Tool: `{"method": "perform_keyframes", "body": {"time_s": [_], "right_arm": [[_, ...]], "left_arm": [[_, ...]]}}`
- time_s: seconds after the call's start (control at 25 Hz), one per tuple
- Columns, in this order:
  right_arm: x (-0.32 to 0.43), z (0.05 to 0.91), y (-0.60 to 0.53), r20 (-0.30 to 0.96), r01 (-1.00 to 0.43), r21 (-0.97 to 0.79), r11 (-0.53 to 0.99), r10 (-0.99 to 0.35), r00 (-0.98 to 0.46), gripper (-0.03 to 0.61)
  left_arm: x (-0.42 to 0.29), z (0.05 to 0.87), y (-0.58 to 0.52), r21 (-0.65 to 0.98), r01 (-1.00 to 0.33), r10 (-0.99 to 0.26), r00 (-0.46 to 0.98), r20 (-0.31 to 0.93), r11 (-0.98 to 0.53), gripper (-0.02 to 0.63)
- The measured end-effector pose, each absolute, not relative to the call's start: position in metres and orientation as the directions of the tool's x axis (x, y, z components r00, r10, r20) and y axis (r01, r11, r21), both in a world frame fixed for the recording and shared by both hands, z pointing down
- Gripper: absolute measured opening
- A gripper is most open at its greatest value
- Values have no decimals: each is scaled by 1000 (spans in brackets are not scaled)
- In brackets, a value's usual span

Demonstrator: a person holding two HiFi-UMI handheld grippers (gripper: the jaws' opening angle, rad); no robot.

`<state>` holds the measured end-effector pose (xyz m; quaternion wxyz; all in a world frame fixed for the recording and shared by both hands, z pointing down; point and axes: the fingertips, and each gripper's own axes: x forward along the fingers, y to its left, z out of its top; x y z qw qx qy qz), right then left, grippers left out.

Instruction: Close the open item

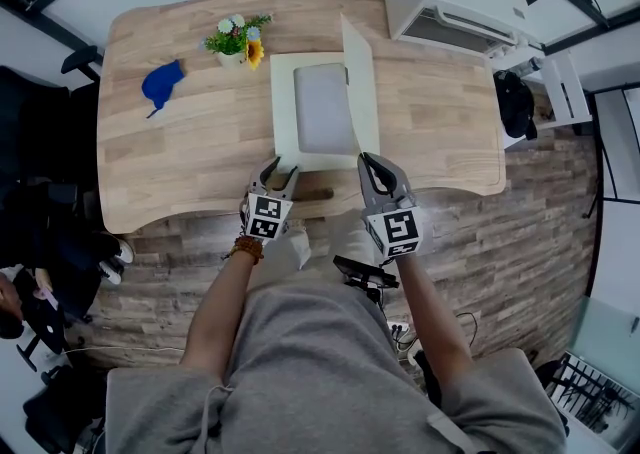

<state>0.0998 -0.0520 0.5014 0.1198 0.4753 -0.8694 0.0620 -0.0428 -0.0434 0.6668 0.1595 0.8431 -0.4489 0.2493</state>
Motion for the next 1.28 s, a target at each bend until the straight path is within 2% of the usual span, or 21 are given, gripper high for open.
{"method": "perform_keyframes", "body": {"time_s": [1.28], "right_arm": [[63,520,-46,308,-779,-58,625,-731,-609,15]], "left_arm": [[-43,668,-41,70,-838,-669,480,567,-542,183]]}}
